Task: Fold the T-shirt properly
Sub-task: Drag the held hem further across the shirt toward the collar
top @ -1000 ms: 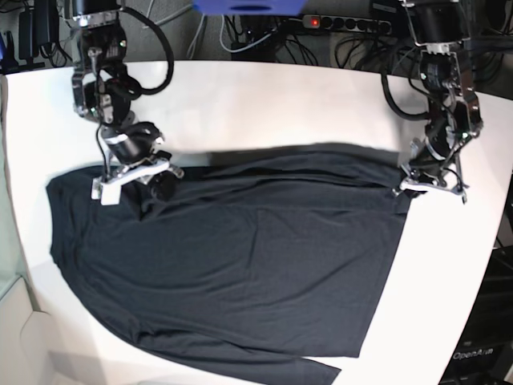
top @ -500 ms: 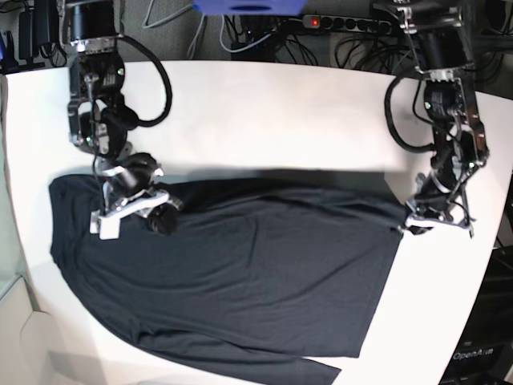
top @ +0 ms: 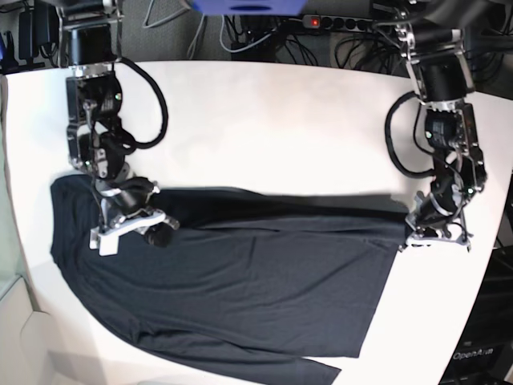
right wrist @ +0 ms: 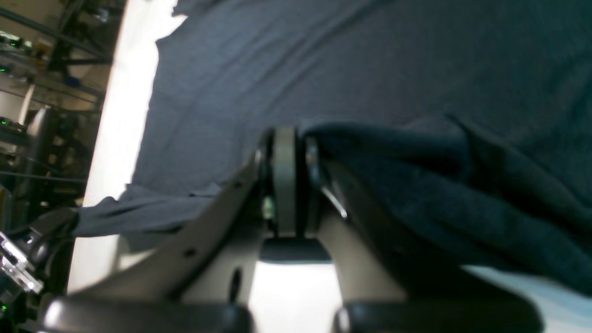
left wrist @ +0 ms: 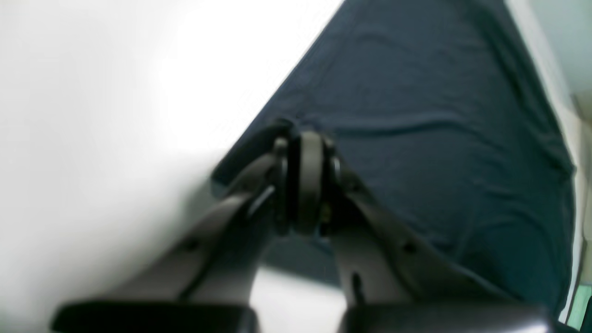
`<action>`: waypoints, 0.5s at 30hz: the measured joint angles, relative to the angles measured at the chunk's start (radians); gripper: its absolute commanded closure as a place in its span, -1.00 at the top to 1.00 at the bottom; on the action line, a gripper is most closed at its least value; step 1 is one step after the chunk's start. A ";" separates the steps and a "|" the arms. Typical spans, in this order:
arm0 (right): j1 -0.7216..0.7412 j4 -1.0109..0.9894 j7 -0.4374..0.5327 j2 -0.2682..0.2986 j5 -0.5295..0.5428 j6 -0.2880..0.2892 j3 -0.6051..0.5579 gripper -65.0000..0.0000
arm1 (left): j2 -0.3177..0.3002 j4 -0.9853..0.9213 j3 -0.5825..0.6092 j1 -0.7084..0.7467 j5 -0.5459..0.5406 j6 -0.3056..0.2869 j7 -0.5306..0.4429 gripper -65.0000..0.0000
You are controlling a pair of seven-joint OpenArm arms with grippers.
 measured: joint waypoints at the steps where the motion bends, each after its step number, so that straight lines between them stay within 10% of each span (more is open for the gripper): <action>1: 0.010 -0.010 -0.001 0.000 -0.001 0.000 0.000 -1.00 | 0.000 -0.013 0.000 -0.012 0.000 0.000 0.001 -1.00; 15: 0.135 -0.208 0.004 0.000 0.001 0.088 -0.001 -1.00 | 0.000 -0.135 0.001 -0.157 -0.005 -0.002 -0.006 -1.00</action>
